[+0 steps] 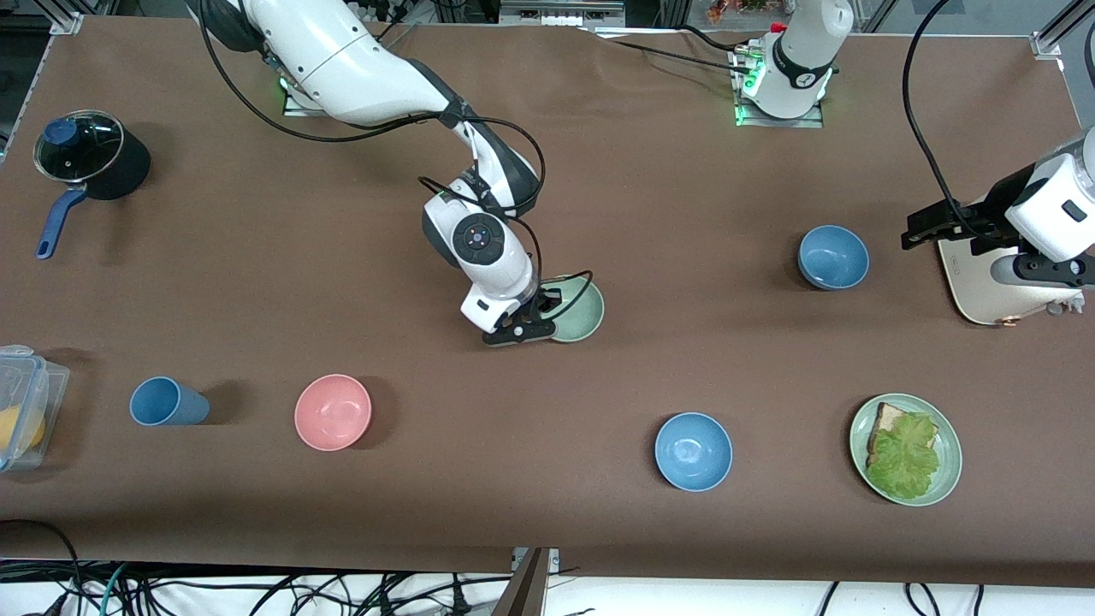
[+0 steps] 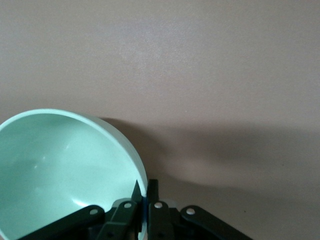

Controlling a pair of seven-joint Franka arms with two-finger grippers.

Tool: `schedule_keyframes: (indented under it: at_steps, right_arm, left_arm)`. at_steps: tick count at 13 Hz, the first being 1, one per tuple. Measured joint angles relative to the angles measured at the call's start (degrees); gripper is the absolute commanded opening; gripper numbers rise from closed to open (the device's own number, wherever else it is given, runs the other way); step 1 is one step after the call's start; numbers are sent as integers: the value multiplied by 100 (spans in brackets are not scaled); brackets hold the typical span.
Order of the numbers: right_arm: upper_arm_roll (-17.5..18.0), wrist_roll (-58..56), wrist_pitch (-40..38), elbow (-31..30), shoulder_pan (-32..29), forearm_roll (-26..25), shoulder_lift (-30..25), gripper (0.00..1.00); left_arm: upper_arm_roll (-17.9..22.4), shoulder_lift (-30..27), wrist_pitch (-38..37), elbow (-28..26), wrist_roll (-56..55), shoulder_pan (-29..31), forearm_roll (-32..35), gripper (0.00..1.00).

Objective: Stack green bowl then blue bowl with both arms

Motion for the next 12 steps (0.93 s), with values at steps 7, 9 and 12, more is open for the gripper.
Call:
schedule_keyframes:
  at_steps: [7, 9, 12]
  right_arm:
    - [-150, 42, -6, 119, 80, -14, 38, 100]
    - [-394, 41, -370, 262, 74, -39, -198, 100]
    - [-941, 32, -1220, 365, 9, -42, -986, 100]
  left_arm:
    - [3, 0, 0, 0, 0, 2, 0, 100]
    - [3, 0, 0, 0, 0, 1, 0, 100]
    - [3, 0, 0, 1, 0, 3, 0, 100]
